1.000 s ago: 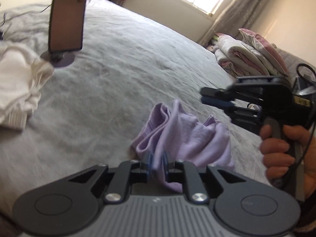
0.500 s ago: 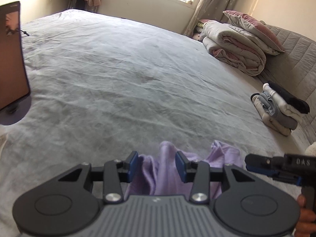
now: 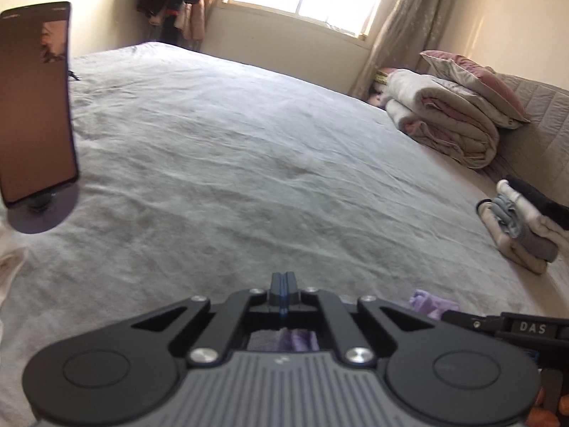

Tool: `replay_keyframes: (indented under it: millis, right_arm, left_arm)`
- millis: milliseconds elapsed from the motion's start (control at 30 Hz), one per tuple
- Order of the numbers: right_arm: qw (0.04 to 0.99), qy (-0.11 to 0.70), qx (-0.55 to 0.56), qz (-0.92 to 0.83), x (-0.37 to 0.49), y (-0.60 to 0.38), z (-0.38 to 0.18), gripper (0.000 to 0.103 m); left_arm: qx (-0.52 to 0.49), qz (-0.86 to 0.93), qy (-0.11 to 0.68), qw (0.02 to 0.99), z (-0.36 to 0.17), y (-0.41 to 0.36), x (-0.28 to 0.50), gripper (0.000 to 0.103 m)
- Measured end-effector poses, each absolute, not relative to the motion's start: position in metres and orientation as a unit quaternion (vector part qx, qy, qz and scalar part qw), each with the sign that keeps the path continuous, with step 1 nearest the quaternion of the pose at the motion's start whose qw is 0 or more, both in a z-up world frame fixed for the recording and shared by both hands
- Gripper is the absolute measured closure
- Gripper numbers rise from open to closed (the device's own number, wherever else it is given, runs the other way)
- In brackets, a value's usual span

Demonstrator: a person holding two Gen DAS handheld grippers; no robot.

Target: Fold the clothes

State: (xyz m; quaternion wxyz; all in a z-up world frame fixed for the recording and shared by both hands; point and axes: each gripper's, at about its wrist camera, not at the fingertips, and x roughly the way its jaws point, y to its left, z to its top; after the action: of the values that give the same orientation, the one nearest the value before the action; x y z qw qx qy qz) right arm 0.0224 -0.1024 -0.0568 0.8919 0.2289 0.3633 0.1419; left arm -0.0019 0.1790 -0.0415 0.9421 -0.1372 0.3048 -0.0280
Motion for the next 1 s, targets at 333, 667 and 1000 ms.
replay_keyframes:
  millis: [333, 667, 1000]
  right_arm:
    - [0.892, 0.362, 0.229, 0.145, 0.021, -0.107, -0.056, 0.069]
    - [0.895, 0.358, 0.228, 0.137, 0.018, -0.105, -0.057, 0.069]
    - [0.915, 0.341, 0.182, 0.116, 0.015, -0.090, -0.060, 0.076]
  left_arm:
    - [-0.245, -0.112, 0.354, 0.896, -0.042, 0.202, 0.020, 0.058]
    - [-0.208, -0.113, 0.353, 0.905, -0.045, 0.186, 0.020, 0.100]
    - [-0.184, -0.046, 0.313, 0.931, -0.050, 0.199, 0.000, 0.101]
